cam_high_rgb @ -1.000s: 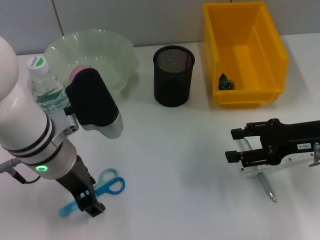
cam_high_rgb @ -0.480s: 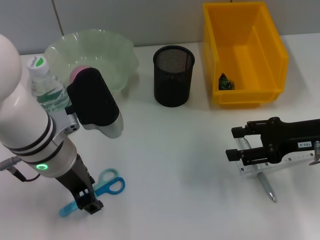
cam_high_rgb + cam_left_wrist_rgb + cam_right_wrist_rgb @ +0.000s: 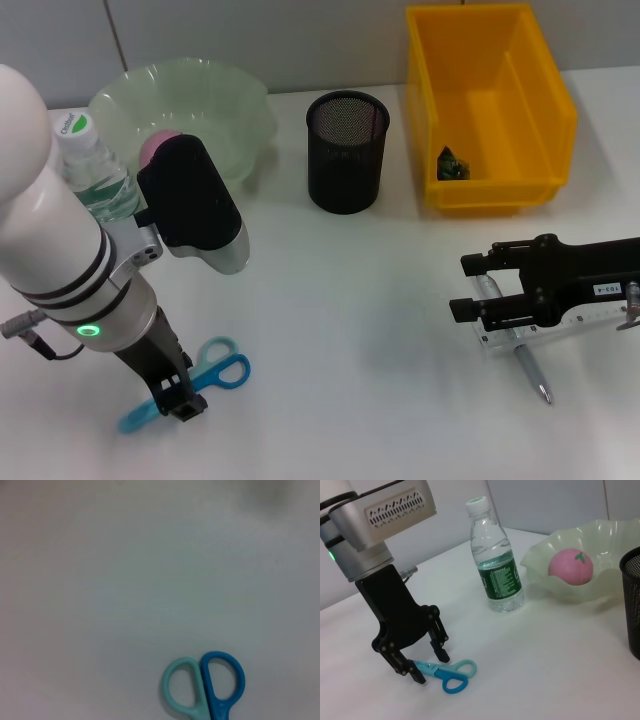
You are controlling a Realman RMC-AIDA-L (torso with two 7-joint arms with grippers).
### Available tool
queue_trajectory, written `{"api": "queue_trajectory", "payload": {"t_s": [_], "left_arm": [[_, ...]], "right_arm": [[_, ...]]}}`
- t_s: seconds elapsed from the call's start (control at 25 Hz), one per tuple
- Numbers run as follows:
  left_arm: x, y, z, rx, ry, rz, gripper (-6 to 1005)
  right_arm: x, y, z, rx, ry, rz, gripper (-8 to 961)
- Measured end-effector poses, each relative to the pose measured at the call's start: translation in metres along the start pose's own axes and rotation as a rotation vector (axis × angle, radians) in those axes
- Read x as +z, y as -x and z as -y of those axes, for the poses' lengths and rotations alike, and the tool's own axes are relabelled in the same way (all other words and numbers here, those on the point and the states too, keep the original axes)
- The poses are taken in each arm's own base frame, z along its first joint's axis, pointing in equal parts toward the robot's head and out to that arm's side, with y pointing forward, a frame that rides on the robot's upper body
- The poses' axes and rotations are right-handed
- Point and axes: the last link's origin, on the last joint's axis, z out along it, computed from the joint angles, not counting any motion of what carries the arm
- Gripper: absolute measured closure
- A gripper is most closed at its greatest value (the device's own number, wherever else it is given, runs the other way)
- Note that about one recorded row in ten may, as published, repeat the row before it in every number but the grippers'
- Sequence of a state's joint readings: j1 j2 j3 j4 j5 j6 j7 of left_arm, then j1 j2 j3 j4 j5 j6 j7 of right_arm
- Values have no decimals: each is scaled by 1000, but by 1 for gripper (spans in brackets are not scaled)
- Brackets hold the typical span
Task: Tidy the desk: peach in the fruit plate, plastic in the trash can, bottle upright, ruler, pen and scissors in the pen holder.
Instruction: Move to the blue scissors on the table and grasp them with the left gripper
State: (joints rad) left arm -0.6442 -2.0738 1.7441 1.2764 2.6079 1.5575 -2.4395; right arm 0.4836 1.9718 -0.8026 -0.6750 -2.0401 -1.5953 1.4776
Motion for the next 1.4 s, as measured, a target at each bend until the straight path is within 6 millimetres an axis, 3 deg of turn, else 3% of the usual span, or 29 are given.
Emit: {"api": "queue_trajectory", "payload": {"t_s": [1.4], "left_arm": [[3,-1,0,20,-9,-1,627]], "right_arm": [[0,0,1,2,-4,-3,198]]}}
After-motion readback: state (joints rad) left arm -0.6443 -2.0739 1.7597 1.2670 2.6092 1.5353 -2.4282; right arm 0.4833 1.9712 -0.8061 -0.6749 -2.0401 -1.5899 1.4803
